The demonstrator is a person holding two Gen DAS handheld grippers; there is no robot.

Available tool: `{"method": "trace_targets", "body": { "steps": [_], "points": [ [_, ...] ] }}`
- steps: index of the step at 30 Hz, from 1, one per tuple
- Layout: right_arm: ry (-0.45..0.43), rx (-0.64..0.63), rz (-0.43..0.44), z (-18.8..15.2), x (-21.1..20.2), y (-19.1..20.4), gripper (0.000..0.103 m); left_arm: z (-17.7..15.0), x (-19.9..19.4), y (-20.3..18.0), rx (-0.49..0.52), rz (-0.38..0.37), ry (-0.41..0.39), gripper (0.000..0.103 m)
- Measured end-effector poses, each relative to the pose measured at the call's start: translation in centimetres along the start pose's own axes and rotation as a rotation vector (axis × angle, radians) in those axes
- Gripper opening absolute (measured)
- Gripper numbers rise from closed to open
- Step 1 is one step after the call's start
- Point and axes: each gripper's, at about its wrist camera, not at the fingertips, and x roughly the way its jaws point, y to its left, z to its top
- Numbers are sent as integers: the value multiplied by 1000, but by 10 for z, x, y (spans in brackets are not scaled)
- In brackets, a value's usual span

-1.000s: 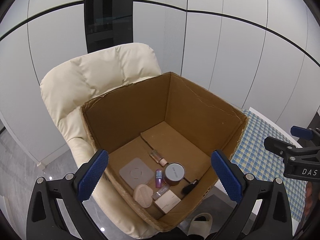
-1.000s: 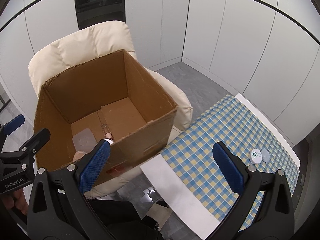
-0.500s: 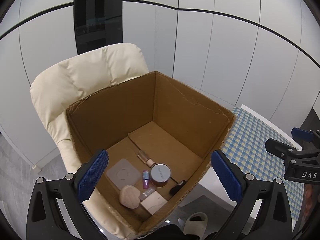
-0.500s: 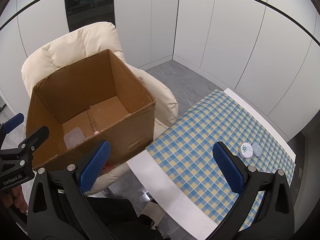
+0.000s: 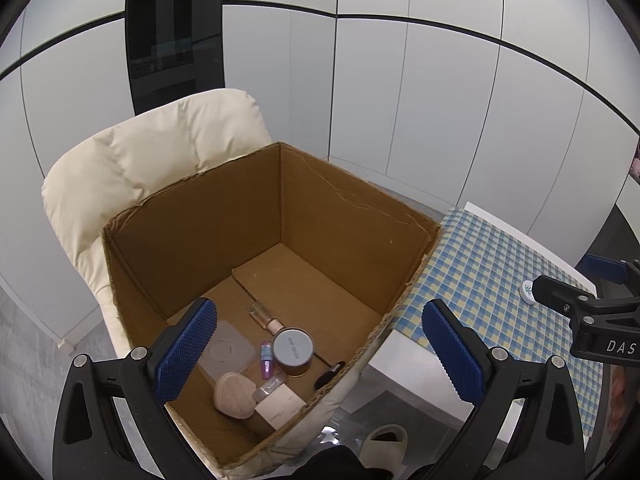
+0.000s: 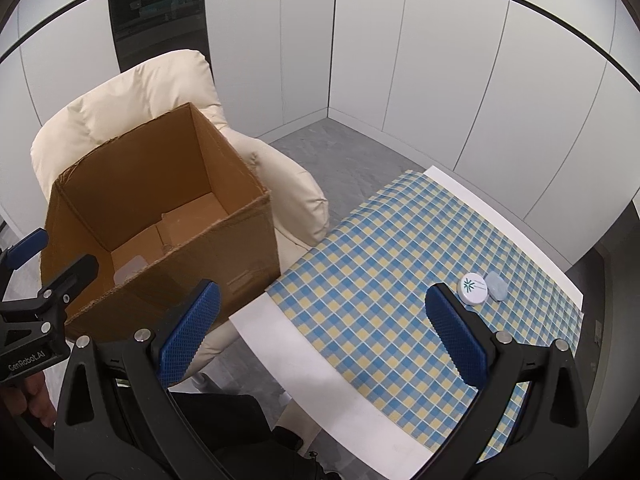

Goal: Organize objects

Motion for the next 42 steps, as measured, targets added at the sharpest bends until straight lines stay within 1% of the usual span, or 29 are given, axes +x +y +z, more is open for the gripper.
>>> {"method": "trace_targets", "body": {
  "steps": [31,42],
  "points": [
    [5,78,-72,-23,-13,-60,103,4,11,-57,56,-78,23,102],
    [11,111,-102,-33,-19,-85,103,1,15,-83,87,-112,32,102]
  ]
}}
